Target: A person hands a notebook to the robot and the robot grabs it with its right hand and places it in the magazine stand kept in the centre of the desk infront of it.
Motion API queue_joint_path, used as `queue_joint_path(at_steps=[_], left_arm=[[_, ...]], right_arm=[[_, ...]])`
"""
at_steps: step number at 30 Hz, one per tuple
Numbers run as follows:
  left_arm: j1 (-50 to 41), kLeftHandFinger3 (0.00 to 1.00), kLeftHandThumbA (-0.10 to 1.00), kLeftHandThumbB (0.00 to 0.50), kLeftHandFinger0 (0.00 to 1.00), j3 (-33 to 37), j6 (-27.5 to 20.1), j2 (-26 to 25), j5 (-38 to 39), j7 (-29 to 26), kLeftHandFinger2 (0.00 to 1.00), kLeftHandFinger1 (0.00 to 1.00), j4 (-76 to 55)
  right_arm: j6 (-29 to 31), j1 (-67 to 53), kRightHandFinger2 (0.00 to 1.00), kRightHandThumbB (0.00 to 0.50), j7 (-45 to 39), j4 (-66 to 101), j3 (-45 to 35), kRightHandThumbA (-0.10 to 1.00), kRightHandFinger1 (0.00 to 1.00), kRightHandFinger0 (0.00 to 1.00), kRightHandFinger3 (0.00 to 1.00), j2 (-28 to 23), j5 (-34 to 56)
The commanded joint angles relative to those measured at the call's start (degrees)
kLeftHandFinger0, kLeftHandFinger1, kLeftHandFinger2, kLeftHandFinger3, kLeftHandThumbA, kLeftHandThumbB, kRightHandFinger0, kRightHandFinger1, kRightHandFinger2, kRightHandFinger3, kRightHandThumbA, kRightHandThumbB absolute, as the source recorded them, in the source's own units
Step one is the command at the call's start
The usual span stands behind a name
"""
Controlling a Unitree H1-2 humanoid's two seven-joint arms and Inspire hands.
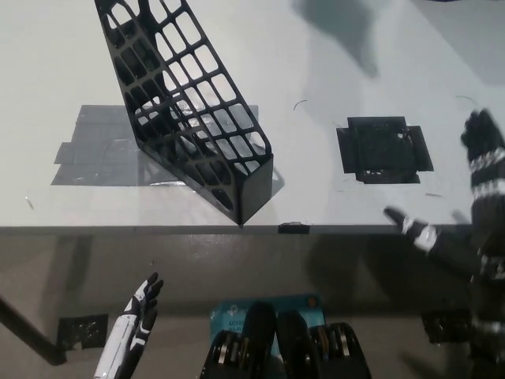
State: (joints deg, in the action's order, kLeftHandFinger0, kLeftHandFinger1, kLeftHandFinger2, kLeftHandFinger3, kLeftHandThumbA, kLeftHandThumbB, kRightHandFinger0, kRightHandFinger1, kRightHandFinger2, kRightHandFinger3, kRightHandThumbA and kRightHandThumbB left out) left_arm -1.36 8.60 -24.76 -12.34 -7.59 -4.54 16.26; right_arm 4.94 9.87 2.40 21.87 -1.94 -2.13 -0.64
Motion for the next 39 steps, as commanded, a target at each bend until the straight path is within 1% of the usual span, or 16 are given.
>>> queue_joint_path(at_steps=[1,3,4,6,8,10,13,16,21,23,25,30,32,34,37,39], left_arm=[[-0.2,1.0,1.0,0.5,1.0,0.4,-2.2,-1.1,-0.7,-2.6,1.0,1.0,-0.8],[-0.3,1.0,1.0,0.5,1.0,0.7,-2.2,-1.2,-0.7,-2.8,1.0,1.0,-0.9],[-0.3,1.0,1.0,0.5,1.0,0.8,-2.2,-1.2,-0.6,-2.8,1.0,1.0,-0.9],[-0.3,1.0,1.0,0.5,1.0,0.8,-2.2,-1.2,-0.3,-2.7,1.0,1.0,-0.9],[-0.2,1.0,1.0,0.5,1.0,1.0,-2.2,-1.3,-0.5,-3.0,1.0,1.0,-0.9],[-0.3,1.0,1.0,0.5,1.0,1.0,-2.2,-1.4,-0.3,-2.9,1.0,1.0,-0.8],[-0.3,1.0,1.0,0.5,1.0,0.8,-2.2,-1.5,-0.3,-2.8,1.0,1.0,-0.9],[-0.3,1.0,1.0,0.5,1.0,0.8,-2.2,-1.5,-0.3,-2.7,1.0,1.0,-0.9],[-0.4,1.0,1.0,0.5,1.0,1.1,-2.2,-1.6,-0.4,-2.9,1.0,1.0,-0.9],[-0.4,1.0,1.0,0.5,1.0,1.2,-2.2,-1.6,-0.4,-3.1,1.0,1.0,-0.9],[0.0,1.0,1.0,0.5,1.0,0.9,-2.2,-1.6,-0.2,-2.7,1.0,1.0,-0.9],[0.4,1.0,1.0,0.5,1.0,1.0,-2.2,-1.7,-0.5,-3.0,1.0,1.0,-0.9],[0.6,1.0,1.0,0.5,1.0,1.0,-2.2,-1.6,-0.3,-2.9,1.0,1.0,-0.9],[0.6,1.0,1.0,0.5,1.0,0.9,-2.2,-1.6,-0.3,-2.7,1.0,1.0,-0.9],[0.7,1.0,1.0,0.5,1.0,1.0,-2.2,-1.7,-0.5,-2.9,1.0,1.0,-1.1],[0.7,1.0,1.0,0.5,1.0,1.2,-2.2,-1.8,-0.9,-3.1,1.0,1.0,-1.2]], right_arm=[[-5.7,5.3,1.0,0.234,1.1,-0.4,-1.9,1.0,1.0,1.0,1.0,0.6,3.5],[-6.7,7.1,1.0,0.245,0.9,-1.6,-2.4,1.0,1.0,1.0,1.0,0.6,3.7],[-6.7,8.2,1.0,0.268,1.1,-3.1,-2.6,1.0,1.0,1.0,1.0,0.6,3.4],[-7.1,9.2,1.0,0.276,1.3,-4.5,-2.9,1.0,1.0,1.0,1.0,1.0,3.9],[-7.6,10.4,1.0,0.268,1.5,-5.9,-3.4,1.0,1.0,1.0,1.0,1.3,4.5],[-8.1,11.3,1.0,0.278,1.5,-7.4,-3.7,1.0,1.0,1.0,1.0,1.3,4.7],[-7.6,12.3,1.0,0.282,1.6,-9.3,-4.2,1.0,1.0,1.0,1.0,1.7,5.4],[-7.1,14.0,1.0,0.275,1.4,-11.8,-4.9,1.0,1.0,1.0,1.0,1.4,5.9],[-6.8,16.3,1.0,0.297,1.8,-15.2,-5.7,1.0,1.0,1.0,1.0,1.0,5.8],[-6.2,17.1,1.0,0.292,1.8,-16.4,-6.0,1.0,1.0,1.0,1.0,0.9,5.9],[-5.5,18.9,1.0,0.276,1.8,-18.3,-6.3,1.0,1.0,1.0,1.0,0.6,6.1],[-5.7,21.6,1.0,0.271,2.5,-20.8,-6.2,1.0,1.0,1.0,1.0,0.7,5.2],[-6.2,22.8,1.0,0.293,2.3,-21.6,-5.9,1.0,1.0,1.0,1.0,0.7,5.0],[-6.3,24.0,1.0,0.295,2.1,-22.6,-5.7,1.0,1.0,1.0,1.0,0.9,5.4],[-6.5,25.7,1.0,0.32,2.1,-24.2,-5.5,1.0,1.0,1.0,1.0,1.2,5.4],[-6.4,27.0,1.0,0.296,2.3,-26.2,-5.1,1.0,1.0,1.0,1.0,1.0,4.5]])
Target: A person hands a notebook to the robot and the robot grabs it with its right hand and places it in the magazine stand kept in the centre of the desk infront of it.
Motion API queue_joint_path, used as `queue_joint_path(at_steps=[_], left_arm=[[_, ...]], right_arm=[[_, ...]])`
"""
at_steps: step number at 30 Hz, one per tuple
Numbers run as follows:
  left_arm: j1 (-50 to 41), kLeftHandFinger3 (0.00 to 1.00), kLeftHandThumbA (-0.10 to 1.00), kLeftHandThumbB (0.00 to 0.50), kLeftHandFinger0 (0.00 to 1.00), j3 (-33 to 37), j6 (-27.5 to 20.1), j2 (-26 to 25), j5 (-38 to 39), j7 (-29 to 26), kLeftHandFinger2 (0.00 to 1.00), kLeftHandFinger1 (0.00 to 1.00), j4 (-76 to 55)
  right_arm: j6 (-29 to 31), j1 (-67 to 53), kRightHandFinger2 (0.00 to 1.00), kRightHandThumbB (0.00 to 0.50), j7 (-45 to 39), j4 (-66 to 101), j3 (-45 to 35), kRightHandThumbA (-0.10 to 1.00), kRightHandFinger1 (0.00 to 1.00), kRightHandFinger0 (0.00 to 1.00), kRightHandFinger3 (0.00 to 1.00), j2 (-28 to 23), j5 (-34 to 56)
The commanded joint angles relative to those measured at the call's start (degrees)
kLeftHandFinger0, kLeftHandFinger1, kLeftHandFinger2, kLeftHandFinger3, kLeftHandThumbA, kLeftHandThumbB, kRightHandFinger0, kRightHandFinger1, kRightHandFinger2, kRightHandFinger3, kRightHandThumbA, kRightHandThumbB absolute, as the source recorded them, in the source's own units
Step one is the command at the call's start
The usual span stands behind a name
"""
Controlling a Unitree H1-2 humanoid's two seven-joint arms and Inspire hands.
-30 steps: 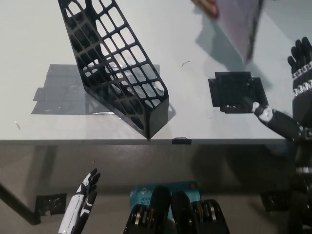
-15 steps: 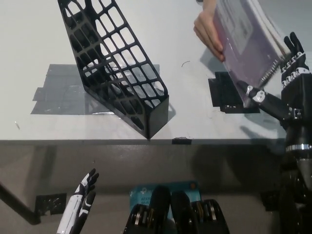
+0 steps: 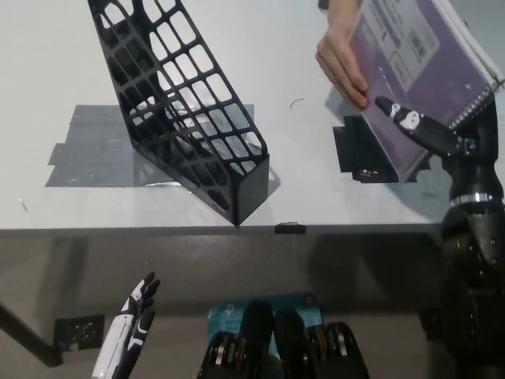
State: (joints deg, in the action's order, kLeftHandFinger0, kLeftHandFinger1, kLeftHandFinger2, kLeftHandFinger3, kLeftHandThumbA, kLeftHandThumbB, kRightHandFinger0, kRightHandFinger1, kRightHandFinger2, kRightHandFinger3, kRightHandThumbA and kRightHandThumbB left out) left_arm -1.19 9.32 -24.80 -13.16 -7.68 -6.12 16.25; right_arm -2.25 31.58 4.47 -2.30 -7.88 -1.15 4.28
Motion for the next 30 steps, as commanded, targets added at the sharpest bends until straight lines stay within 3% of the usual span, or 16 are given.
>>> queue_joint_path(at_steps=[1,6,7,8,9,10,13,15,26,30], left_arm=[[0.6,1.0,1.0,0.5,1.0,0.4,-2.1,-1.0,-0.7,-1.4,1.0,1.0,-1.2],[0.8,1.0,1.0,0.5,1.0,0.6,-2.1,-1.2,-0.7,-1.5,1.0,1.0,-1.4],[0.8,1.0,1.0,0.5,1.0,0.5,-2.1,-1.3,-0.5,-1.4,1.0,1.0,-1.5],[0.8,1.0,1.0,0.5,1.0,0.5,-2.1,-1.3,-0.4,-1.3,1.0,1.0,-1.6],[0.8,1.0,1.0,0.5,1.0,0.5,-2.1,-1.3,-0.3,-1.3,1.0,1.0,-1.6],[0.8,1.0,1.0,0.5,1.0,0.4,-2.1,-1.3,-0.1,-1.1,1.0,1.0,-1.6],[1.0,1.0,1.0,0.5,1.0,0.2,-2.1,-1.1,0.2,-0.8,1.0,1.0,-1.4],[1.0,1.0,1.0,0.5,1.0,0.2,-2.1,-1.1,0.2,-0.8,1.0,1.0,-1.4],[1.1,1.0,1.0,0.5,1.0,0.2,-2.1,-1.2,-0.3,-0.8,1.0,1.0,-1.5],[1.3,1.0,1.0,0.5,1.0,0.2,-2.1,-1.0,0.4,-0.8,1.0,1.0,-1.1]], right_arm=[[0.8,5.7,1.0,0.298,0.4,-2.9,1.1,1.0,1.0,1.0,1.0,-0.2,-1.2],[0.2,6.9,1.0,0.224,2.0,-6.1,1.9,1.0,1.0,1.0,1.0,-1.1,-4.4],[-2.1,7.2,0.36,0.107,1.5,-6.3,2.6,1.0,0.29,0.25,0.45,-1.8,-5.1],[-3.8,7.4,0.15,0.088,0.9,-6.4,3.3,1.0,0.07,0.05,0.26,-2.4,-5.8],[-4.0,7.5,0.03,0.065,0.9,-6.7,3.9,1.0,0.01,0.01,0.06,-2.7,-6.7],[-4.3,7.4,0.01,0.033,1.2,-6.9,4.5,1.0,0.0,0.0,0.01,-2.8,-7.7],[-7.1,7.0,0.0,0.096,1.1,-7.0,4.9,1.0,0.0,0.0,0.0,-2.0,-6.7],[-7.5,6.7,0.0,0.11,1.2,-7.0,4.1,1.0,0.0,0.0,0.0,-1.1,-4.8],[-9.8,5.8,0.0,0.088,-1.2,-5.0,1.7,1.0,0.0,0.0,0.0,0.4,1.0],[-11.3,5.6,0.0,0.074,-3.3,-3.6,-0.7,1.0,0.0,0.0,0.0,1.3,6.9]])
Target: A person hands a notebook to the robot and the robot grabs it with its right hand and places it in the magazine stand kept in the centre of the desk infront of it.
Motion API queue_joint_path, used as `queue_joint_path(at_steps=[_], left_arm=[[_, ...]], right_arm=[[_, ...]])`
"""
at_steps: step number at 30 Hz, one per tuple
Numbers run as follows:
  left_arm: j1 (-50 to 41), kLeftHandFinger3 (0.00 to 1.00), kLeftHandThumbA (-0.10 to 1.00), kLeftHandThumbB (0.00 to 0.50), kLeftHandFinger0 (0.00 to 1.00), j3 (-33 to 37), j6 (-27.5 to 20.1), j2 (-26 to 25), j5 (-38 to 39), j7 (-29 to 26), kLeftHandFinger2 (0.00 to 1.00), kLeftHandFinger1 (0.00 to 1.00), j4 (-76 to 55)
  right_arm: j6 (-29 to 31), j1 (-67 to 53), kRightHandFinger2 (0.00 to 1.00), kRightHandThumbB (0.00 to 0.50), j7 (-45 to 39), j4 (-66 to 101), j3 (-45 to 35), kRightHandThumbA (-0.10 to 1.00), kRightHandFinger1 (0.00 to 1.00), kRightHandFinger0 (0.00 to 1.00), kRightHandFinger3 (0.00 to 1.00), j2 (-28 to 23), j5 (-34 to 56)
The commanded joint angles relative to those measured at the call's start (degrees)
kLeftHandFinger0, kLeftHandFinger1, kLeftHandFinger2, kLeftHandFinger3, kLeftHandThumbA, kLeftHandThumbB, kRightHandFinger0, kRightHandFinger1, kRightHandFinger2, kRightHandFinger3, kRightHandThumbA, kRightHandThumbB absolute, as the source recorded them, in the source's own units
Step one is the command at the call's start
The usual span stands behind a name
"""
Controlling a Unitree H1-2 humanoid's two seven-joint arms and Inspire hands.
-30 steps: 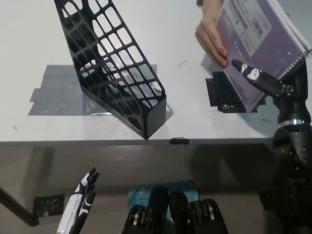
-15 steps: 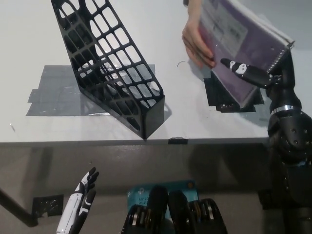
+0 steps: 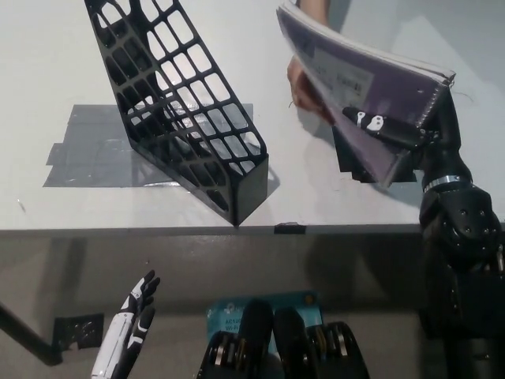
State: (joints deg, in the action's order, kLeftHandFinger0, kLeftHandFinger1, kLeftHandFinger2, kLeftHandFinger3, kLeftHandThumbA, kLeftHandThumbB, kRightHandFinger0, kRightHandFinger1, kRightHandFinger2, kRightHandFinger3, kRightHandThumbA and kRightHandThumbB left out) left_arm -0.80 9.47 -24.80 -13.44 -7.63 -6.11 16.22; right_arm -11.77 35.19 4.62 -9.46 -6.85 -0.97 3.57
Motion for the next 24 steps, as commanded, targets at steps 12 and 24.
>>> queue_joint_path(at_steps=[12,24], left_arm=[[0.9,1.0,1.0,0.5,1.0,0.1,-2.1,-0.6,0.0,-0.7,1.0,1.0,-0.9],[1.3,1.0,1.0,0.5,0.99,0.2,-2.1,-0.7,-0.3,-1.0,1.0,1.0,-1.0]], right_arm=[[-13.3,4.5,0.0,0.11,-6.6,15.5,-12.8,1.0,0.0,0.0,0.0,6.4,36.1],[-13.1,9.9,0.0,0.117,1.1,24.6,-15.5,1.0,0.0,0.0,0.0,9.0,37.0]])
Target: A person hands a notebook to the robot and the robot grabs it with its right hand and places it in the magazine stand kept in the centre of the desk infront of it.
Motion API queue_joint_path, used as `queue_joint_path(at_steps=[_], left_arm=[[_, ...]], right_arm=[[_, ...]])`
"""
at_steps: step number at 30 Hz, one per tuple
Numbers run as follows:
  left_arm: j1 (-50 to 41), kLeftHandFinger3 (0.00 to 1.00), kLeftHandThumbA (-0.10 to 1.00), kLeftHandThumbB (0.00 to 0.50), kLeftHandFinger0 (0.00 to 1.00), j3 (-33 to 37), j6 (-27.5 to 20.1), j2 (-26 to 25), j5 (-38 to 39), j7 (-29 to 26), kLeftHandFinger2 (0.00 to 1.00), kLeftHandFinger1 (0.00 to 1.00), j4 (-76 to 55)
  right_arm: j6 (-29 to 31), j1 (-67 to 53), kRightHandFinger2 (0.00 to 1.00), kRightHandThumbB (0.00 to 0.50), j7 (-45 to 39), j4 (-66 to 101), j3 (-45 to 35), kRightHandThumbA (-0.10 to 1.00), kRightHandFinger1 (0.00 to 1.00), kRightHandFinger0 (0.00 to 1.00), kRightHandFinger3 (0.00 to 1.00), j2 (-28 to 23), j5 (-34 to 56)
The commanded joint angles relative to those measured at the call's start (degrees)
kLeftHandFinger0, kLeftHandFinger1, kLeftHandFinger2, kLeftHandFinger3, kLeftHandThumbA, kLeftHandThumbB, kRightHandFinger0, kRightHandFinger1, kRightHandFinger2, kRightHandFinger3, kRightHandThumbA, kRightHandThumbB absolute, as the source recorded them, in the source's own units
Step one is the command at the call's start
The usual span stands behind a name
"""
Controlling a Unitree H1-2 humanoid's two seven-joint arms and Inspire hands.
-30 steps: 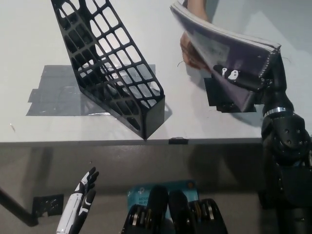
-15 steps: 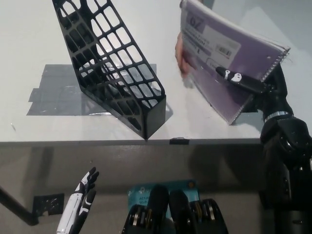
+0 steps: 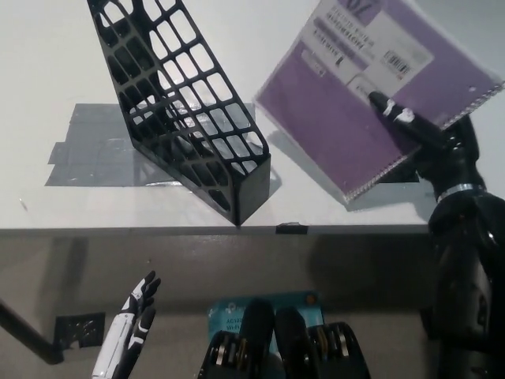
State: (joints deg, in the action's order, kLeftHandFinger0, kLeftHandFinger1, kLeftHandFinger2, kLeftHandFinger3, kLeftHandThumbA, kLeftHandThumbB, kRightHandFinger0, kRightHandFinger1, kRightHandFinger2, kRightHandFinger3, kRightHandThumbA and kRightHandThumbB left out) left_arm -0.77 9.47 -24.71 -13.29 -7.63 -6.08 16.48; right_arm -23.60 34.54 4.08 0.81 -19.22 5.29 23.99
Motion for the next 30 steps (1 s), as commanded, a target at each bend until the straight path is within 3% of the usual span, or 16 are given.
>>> queue_joint_path(at_steps=[1,3,8,13,19,20,30], left_arm=[[1.2,1.0,1.0,0.5,0.99,0.2,-2.2,-0.9,-0.3,-0.9,1.0,1.0,-1.2],[1.2,1.0,1.0,0.5,0.99,0.3,-2.2,-0.9,-0.4,-0.9,1.0,1.0,-1.2],[1.3,1.0,1.0,0.5,1.0,0.3,-2.2,-1.0,-0.9,-1.0,1.0,1.0,-1.3],[1.8,1.0,1.0,0.5,0.99,0.0,-2.2,-1.0,-0.5,-0.9,1.0,1.0,-1.3],[2.2,1.0,1.0,0.5,0.99,0.3,-2.2,-1.2,-1.1,-1.2,1.0,1.0,-1.1],[2.2,1.0,1.0,0.5,0.99,0.2,-2.2,-1.1,-1.0,-1.1,1.0,1.0,-1.2],[1.9,1.0,1.0,0.5,0.99,0.1,-2.2,-1.0,-0.4,-0.9,1.0,1.0,-1.2]], right_arm=[[-0.7,11.0,0.0,0.124,1.8,14.6,-3.1,1.0,0.0,0.0,0.0,2.9,16.1],[-0.5,11.6,0.0,0.133,2.2,14.6,-3.1,1.0,0.0,0.0,0.0,3.2,15.6],[0.7,13.8,0.0,0.092,3.9,14.3,-2.5,1.0,0.0,0.0,0.0,5.0,13.9],[1.7,15.5,0.0,0.11,6.9,15.2,-1.4,0.99,0.0,0.0,0.0,7.3,10.7],[3.4,16.0,0.0,0.088,8.6,15.5,0.9,0.97,0.0,0.0,0.0,10.0,7.2],[4.7,15.9,0.0,0.069,9.2,14.7,2.0,0.99,0.0,0.0,0.0,11.0,5.0],[9.3,15.3,0.0,0.059,12.9,9.5,6.5,1.0,0.0,0.0,0.0,14.4,-4.0]])
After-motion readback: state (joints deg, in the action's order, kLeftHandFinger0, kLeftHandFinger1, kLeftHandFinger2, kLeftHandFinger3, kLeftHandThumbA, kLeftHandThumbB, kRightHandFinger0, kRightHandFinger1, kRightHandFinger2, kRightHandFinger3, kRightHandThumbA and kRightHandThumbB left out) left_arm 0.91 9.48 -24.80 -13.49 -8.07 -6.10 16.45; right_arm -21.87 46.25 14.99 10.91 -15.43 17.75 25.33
